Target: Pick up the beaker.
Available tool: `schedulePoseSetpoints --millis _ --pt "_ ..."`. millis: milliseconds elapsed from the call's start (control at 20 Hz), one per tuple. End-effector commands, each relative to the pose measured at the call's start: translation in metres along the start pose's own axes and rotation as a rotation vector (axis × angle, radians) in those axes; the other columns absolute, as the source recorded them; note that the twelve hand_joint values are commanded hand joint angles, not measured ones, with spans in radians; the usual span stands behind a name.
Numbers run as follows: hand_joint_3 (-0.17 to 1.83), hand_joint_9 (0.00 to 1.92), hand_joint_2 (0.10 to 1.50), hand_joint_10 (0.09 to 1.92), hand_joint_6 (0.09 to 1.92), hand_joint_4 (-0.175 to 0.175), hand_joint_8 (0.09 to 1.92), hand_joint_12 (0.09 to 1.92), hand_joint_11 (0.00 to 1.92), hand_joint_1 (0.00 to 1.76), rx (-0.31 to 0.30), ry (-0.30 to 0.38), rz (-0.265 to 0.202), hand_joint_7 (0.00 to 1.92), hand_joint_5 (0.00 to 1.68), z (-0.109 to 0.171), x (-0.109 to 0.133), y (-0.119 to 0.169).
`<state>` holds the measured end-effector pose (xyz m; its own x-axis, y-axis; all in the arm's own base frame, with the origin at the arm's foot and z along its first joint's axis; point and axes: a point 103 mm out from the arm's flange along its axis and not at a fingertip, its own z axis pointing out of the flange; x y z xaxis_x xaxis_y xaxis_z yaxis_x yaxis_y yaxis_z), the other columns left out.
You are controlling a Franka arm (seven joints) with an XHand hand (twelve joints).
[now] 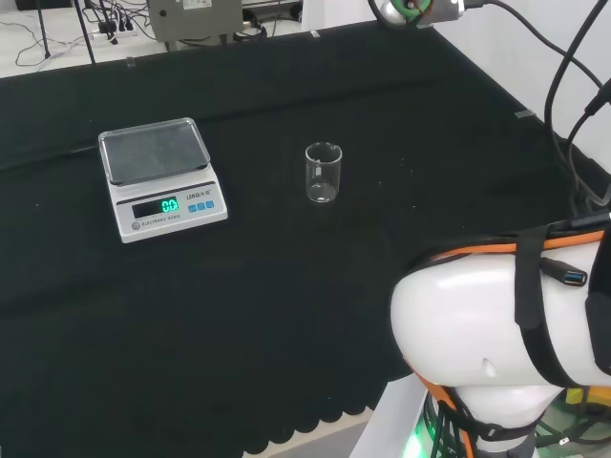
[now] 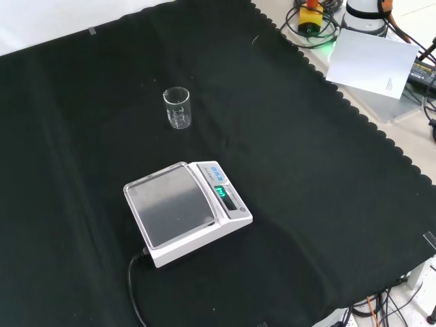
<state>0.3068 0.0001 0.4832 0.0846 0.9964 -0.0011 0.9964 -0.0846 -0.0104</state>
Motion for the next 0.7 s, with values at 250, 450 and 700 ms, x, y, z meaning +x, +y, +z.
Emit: schedulePoseSetpoints --millis 250,450,700 --pt "0.30 0.24 0.64 0.84 0.09 0.013 0.71 1.37 0.00 0.55 0.003 -0.013 0.030 0.07 0.09 0.012 -0.039 0.015" --pt "0.28 0.24 0.66 0.84 0.09 0.014 0.71 1.35 0.00 0.55 0.009 -0.038 0.070 0.06 0.07 0.031 -0.046 0.032" --pt "0.22 0.15 0.68 0.84 0.09 0.019 0.66 1.22 0.00 0.57 0.010 -0.075 -0.047 0.01 0.03 0.075 0.078 0.074"
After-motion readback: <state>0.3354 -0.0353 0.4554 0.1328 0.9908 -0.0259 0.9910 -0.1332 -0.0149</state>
